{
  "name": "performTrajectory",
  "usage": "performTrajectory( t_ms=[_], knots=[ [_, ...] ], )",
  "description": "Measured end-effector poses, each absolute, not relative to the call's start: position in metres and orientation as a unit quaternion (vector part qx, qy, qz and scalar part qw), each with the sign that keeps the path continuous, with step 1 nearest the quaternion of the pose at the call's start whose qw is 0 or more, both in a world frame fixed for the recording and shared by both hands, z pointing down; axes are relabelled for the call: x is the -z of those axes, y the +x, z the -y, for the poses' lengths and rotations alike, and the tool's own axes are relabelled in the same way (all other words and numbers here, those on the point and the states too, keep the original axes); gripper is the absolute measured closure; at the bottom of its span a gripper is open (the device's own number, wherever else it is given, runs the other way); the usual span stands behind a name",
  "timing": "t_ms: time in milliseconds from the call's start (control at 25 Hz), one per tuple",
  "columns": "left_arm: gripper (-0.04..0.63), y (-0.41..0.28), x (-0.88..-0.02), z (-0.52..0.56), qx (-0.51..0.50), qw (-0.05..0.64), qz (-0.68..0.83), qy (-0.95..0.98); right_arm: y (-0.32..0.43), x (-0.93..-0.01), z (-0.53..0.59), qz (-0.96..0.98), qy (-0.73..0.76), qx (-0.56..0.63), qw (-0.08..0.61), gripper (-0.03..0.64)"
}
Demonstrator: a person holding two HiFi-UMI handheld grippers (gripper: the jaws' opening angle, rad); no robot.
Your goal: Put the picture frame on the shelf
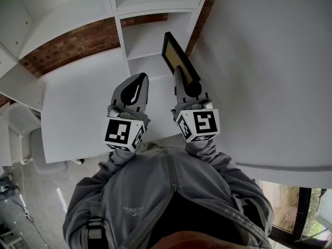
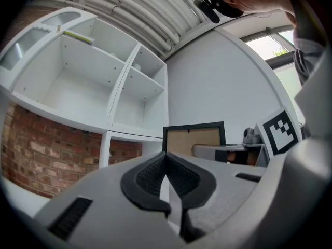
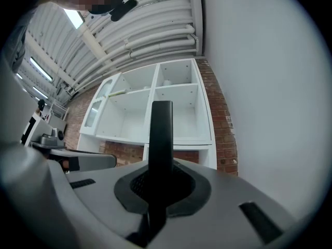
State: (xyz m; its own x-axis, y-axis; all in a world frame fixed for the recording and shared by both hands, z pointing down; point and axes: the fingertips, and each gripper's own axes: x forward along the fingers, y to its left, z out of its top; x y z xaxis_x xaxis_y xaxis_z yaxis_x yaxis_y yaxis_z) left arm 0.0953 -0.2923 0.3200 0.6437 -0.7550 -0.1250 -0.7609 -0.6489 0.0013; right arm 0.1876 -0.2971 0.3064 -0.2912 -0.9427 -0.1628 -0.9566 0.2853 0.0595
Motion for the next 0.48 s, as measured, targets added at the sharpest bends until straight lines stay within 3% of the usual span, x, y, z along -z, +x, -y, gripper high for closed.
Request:
performTrajectory(
  t_ms=[480],
  knots=[
    [0.588,0.082,-0.318,0.307,-0.05,0.021,-0.425,-0.903,0.17,-0.302,0.319,-0.811,-0.578,-0.07,0.056,0.583]
  ],
)
